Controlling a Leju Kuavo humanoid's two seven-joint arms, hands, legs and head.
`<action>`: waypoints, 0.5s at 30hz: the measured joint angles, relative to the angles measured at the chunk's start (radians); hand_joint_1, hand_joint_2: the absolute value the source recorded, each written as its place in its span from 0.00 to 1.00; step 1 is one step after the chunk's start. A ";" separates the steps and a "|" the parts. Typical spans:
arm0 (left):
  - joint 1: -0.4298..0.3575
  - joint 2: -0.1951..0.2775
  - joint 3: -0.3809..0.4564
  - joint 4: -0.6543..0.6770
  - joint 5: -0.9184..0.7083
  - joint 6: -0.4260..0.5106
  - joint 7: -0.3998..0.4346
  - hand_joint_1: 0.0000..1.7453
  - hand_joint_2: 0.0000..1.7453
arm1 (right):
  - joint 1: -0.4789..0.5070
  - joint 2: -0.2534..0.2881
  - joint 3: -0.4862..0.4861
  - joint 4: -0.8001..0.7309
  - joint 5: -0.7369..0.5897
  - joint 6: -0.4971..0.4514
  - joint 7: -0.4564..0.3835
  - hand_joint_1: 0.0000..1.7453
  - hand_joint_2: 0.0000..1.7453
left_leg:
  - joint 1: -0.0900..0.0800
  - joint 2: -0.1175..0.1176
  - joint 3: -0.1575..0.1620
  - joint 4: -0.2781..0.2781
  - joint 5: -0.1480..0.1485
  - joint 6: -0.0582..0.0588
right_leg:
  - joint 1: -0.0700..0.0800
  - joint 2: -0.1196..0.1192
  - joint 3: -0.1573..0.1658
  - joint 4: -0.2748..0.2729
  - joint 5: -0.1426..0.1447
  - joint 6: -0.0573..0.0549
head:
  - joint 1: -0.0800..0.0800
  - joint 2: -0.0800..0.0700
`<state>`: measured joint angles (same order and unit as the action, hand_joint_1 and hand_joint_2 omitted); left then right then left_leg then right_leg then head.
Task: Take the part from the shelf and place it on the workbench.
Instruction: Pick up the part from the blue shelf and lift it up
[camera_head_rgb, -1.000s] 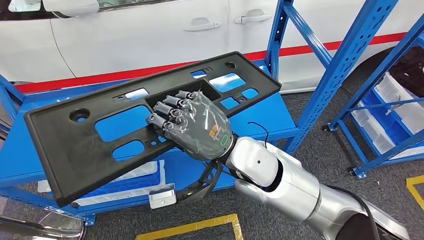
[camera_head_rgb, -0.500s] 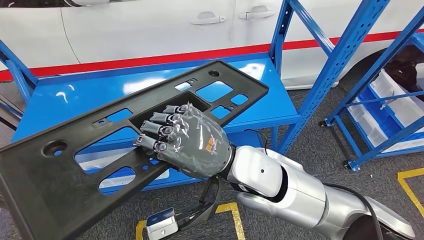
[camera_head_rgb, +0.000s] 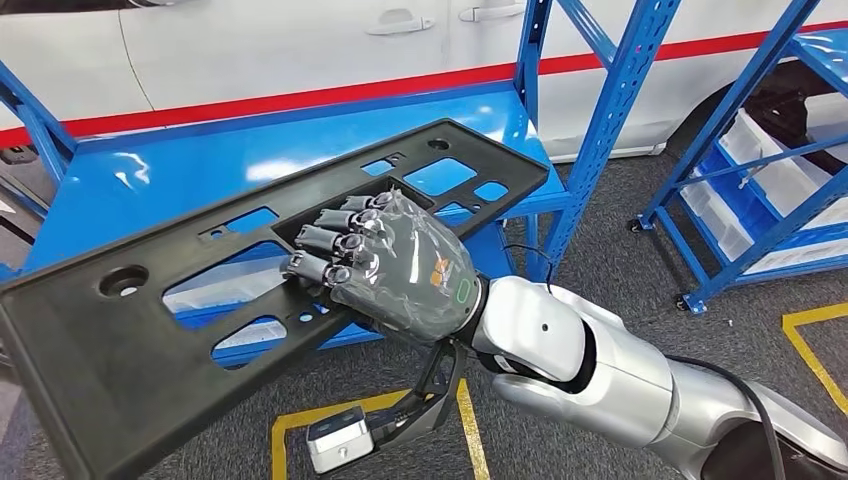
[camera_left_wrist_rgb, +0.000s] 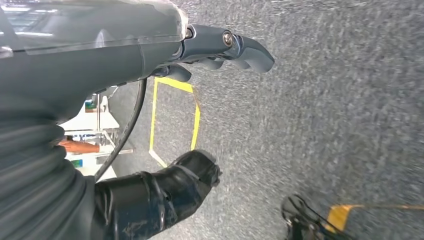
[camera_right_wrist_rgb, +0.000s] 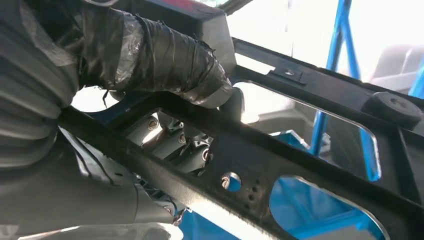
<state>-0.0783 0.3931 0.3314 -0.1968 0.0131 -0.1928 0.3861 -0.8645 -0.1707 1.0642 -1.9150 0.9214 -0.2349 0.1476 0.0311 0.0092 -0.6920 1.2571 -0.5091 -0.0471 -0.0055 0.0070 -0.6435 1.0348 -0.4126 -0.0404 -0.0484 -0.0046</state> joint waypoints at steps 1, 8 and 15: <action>-0.001 0.000 0.000 0.000 0.000 -0.001 -0.001 0.00 1.00 | -0.001 -0.005 -0.001 0.000 -0.004 0.001 0.000 1.00 1.00 | 0.000 -0.001 0.048 -0.057 0.016 0.001 | 0.000 0.000 -0.012 0.002 0.010 0.004 | 0.000 0.000; -0.006 0.000 0.000 0.000 -0.003 -0.003 -0.010 0.00 1.00 | -0.015 -0.022 -0.022 -0.002 -0.028 0.001 0.009 1.00 1.00 | -0.010 -0.006 0.152 -0.254 0.025 0.048 | 0.002 -0.002 -0.045 -0.001 0.043 0.045 | 0.002 0.000; -0.006 -0.001 0.000 0.000 -0.004 -0.005 -0.013 0.00 1.00 | -0.015 -0.037 -0.039 0.000 -0.034 0.002 0.017 1.00 1.00 | -0.022 0.000 0.065 -0.254 0.097 0.075 | 0.005 -0.003 -0.072 0.269 -0.130 0.043 | 0.004 0.000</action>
<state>-0.0840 0.3925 0.3319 -0.1965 0.0086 -0.1983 0.3729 -0.8799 -0.2074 1.0256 -1.9152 0.8871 -0.2331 0.1647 0.0086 0.0096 -0.6271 1.0036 -0.4120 0.0282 -0.0007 0.0038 -0.7156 1.3036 -0.5422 0.0026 -0.0440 -0.0046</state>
